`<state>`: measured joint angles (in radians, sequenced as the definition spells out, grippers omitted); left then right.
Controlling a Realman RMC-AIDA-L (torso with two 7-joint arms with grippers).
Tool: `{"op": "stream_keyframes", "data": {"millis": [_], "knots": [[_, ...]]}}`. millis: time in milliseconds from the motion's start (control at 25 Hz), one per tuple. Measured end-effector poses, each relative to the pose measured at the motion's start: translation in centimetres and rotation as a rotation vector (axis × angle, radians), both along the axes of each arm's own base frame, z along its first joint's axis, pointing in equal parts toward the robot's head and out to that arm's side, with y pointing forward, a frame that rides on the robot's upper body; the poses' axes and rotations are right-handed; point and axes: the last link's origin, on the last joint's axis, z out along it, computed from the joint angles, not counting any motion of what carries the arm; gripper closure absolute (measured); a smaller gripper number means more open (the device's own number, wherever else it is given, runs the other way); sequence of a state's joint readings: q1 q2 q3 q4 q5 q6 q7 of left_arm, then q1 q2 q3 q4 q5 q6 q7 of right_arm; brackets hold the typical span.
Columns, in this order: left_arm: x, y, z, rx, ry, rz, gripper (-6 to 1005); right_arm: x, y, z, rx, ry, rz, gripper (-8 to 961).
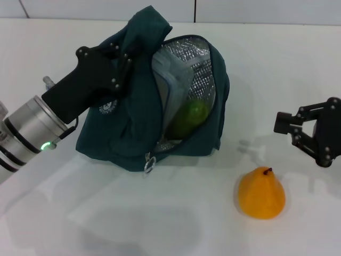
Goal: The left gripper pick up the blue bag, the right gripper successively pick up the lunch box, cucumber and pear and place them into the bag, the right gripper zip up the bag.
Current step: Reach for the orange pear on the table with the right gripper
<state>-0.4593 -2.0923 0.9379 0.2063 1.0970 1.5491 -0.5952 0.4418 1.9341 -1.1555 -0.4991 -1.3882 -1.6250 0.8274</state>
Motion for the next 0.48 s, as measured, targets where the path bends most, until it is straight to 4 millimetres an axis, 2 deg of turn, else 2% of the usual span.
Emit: {"op": "stream_keyframes", "data": {"millis": [320, 480], "knots": [[0.0, 0.1, 0.0, 0.002, 0.004, 0.002, 934, 0.4, -0.3, 0.3, 0.023, 0.036, -0.032, 809], [-0.1, 0.0, 0.0, 0.008, 0.009, 0.002, 933, 1.0, -1.0, 0.0, 0.057, 0.055, -0.059, 630]]}}
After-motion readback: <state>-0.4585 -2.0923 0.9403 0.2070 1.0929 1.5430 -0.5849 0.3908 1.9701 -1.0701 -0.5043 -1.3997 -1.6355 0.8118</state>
